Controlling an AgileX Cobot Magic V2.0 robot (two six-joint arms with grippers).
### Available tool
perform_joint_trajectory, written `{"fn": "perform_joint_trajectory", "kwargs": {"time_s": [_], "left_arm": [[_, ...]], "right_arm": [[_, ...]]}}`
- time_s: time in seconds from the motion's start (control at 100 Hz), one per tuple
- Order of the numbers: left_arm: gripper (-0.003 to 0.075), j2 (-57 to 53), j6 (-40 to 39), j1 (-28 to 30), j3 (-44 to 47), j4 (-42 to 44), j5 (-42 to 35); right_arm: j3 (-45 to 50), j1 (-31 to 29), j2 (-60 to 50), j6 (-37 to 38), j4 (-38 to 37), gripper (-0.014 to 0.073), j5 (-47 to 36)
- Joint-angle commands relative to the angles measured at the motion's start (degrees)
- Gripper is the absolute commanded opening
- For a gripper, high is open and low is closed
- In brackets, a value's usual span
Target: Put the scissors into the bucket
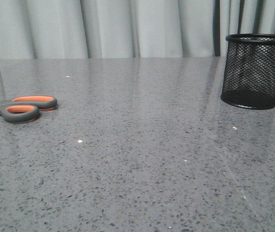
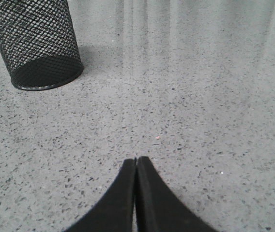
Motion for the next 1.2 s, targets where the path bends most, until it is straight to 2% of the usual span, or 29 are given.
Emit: {"fn": "perform_joint_trajectory", "kwargs": {"time_s": [0.0, 0.74, 0.84, 0.94, 1.01, 1.09, 1.19], "left_arm": [[-0.002, -1.5, -0.15, 0.15, 2.23, -0.39, -3.41], [-0.002, -1.5, -0.15, 0.15, 2.23, -0.39, -3.41], [-0.002, -1.5, -0.15, 0.15, 2.23, -0.39, -3.41], [-0.002, -1.5, -0.15, 0.15, 2.23, -0.39, -3.41], [-0.002, -1.5, -0.15, 0.15, 2.23, -0.39, -3.41], [-0.002, -1.5, -0.15, 0.15, 2.23, -0.39, -3.41], [-0.002, -1.5, -0.02, 0.15, 2.23, 2.84, -4.56]], "right_arm": [[0.34, -0.29, -1.21, -0.11, -0.72, -0.0046, -1.38], [0.34, -0.29, -1.21, -0.11, -0.72, -0.0046, -1.55], [0.34, -0.29, -1.21, -0.11, -5.89, -0.0046, -2.16], [0.34, -0.29, -1.21, -0.11, -6.49, -0.0046, -2.45], [0.34, -0.29, -1.21, -0.11, -9.38, -0.0046, -5.26], [0.34, -0.29, -1.21, -0.11, -9.69, -0.0046, -13.75], [0.34, -0.29, -1.21, -0.11, -5.78, -0.0046, -25.76]]}}
